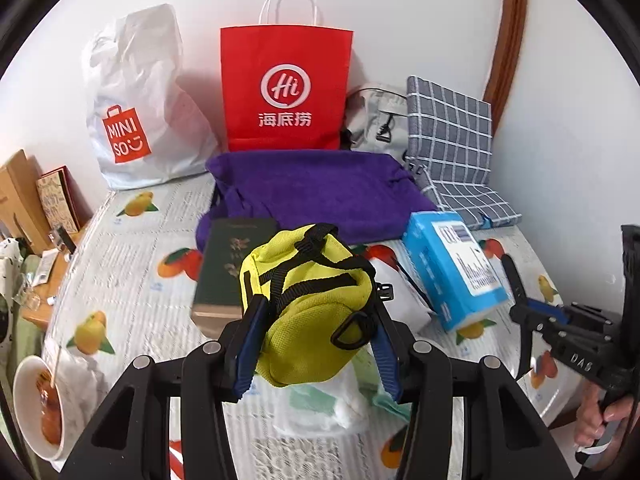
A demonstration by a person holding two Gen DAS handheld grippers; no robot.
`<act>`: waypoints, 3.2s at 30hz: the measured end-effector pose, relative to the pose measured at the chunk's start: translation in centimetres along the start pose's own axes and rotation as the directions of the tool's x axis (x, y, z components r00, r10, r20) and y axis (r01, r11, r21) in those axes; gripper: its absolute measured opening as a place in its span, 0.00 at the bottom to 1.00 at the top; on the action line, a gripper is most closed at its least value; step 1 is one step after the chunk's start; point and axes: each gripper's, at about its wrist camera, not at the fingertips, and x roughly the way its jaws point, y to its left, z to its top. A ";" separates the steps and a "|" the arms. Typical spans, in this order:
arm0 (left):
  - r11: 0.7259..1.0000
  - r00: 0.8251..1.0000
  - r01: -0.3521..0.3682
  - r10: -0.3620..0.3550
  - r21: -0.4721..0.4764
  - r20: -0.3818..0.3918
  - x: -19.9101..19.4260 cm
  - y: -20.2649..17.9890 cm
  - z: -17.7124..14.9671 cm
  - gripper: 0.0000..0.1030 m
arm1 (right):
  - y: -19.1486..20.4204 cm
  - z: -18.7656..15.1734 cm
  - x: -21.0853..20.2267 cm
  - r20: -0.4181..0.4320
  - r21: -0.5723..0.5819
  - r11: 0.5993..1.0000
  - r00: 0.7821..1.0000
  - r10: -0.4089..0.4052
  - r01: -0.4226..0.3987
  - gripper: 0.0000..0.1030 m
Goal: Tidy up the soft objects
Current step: 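Carry the black strap and yellow pouch onto the purple towel with both tools, then open both tools to release the strap and pouch onto the purple towel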
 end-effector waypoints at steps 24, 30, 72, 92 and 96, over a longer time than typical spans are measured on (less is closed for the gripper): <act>0.998 0.998 -0.056 0.057 -0.040 0.007 8.8 4.2 9.9 0.46 | -0.7 14.1 7.1 0.051 0.000 0.998 0.997 0.057 -0.058 0.19; 0.995 0.996 -0.086 0.085 -0.055 -0.016 11.2 5.0 11.5 0.46 | -0.3 16.5 9.9 0.028 -0.016 0.996 0.996 0.084 -0.084 0.19; 0.989 0.984 -0.029 0.003 -0.144 -0.179 25.3 7.2 15.5 0.47 | -1.8 21.0 24.6 -0.184 -0.024 0.999 0.983 0.023 -0.028 0.19; 0.992 0.991 -0.036 0.020 -0.118 -0.131 20.8 5.4 16.4 0.70 | -1.6 21.8 18.7 -0.038 0.004 1.000 0.999 -0.015 0.015 0.59; 0.994 0.997 -0.048 0.041 -0.099 -0.073 17.8 4.6 16.4 0.70 | -0.3 21.2 15.9 0.005 -0.020 0.999 0.999 -0.043 0.043 0.59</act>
